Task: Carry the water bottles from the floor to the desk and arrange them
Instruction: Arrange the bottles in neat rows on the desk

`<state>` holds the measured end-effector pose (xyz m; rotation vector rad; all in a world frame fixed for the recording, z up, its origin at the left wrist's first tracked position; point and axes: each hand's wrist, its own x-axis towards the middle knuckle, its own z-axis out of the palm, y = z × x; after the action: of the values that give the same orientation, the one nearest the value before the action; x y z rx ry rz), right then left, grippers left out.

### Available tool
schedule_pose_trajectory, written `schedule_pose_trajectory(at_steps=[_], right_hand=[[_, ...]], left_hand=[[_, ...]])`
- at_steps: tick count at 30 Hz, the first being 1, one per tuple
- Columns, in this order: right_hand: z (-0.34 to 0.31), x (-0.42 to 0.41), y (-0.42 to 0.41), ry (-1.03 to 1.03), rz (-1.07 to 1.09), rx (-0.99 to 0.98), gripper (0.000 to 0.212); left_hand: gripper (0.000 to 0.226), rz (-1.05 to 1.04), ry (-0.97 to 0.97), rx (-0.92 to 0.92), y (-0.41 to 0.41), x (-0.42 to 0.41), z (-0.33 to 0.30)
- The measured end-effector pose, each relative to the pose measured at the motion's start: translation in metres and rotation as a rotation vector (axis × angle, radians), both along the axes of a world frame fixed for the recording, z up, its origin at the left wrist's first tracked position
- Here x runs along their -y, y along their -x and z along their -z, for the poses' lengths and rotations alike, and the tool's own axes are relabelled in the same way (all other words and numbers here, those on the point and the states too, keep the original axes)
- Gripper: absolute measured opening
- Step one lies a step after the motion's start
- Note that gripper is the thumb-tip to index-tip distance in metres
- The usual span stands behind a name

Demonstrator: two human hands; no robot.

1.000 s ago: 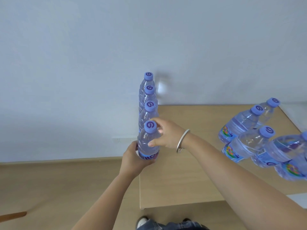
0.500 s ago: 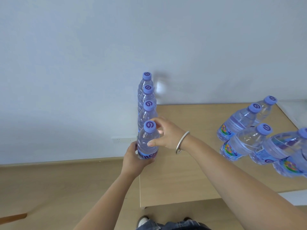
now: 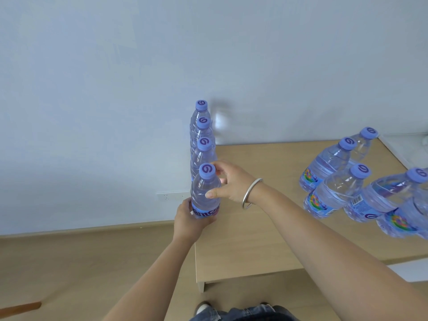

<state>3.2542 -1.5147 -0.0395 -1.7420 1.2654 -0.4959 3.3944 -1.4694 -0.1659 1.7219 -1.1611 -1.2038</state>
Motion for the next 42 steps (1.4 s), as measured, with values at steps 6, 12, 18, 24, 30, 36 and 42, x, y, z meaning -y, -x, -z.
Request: schedule_pose_trajectory(at_steps=[6, 12, 18, 24, 30, 36, 42], right_hand=[[-0.001, 0.000, 0.000, 0.007, -0.001, 0.007, 0.054], [0.003, -0.003, 0.000, 0.053, 0.019, 0.010, 0.057], [0.004, -0.008, 0.019, 0.141, 0.076, -0.005, 0.069], [-0.012, -0.020, 0.064, 0.227, 0.197, 0.065, 0.048], [-0.034, -0.033, 0.144, 0.329, 0.294, 0.055, 0.041], [-0.029, -0.042, 0.226, 0.642, 0.726, -0.049, 0.036], [0.001, -0.044, 0.269, 0.319, 0.820, 0.084, 0.085]], left_hand=[[0.056, -0.018, 0.005, 0.008, 0.003, 0.000, -0.001], [0.093, -0.036, -0.019, 0.005, 0.008, -0.006, -0.013], [0.061, -0.212, -0.147, -0.133, 0.040, -0.051, -0.019], [0.084, -0.100, -0.140, -0.269, 0.104, -0.057, -0.036], [0.074, 0.079, -0.044, -0.226, 0.171, -0.021, -0.057], [0.076, 0.291, 0.016, -0.077, 0.231, 0.004, -0.063], [0.086, 0.409, -0.014, 0.022, 0.266, 0.017, -0.057]])
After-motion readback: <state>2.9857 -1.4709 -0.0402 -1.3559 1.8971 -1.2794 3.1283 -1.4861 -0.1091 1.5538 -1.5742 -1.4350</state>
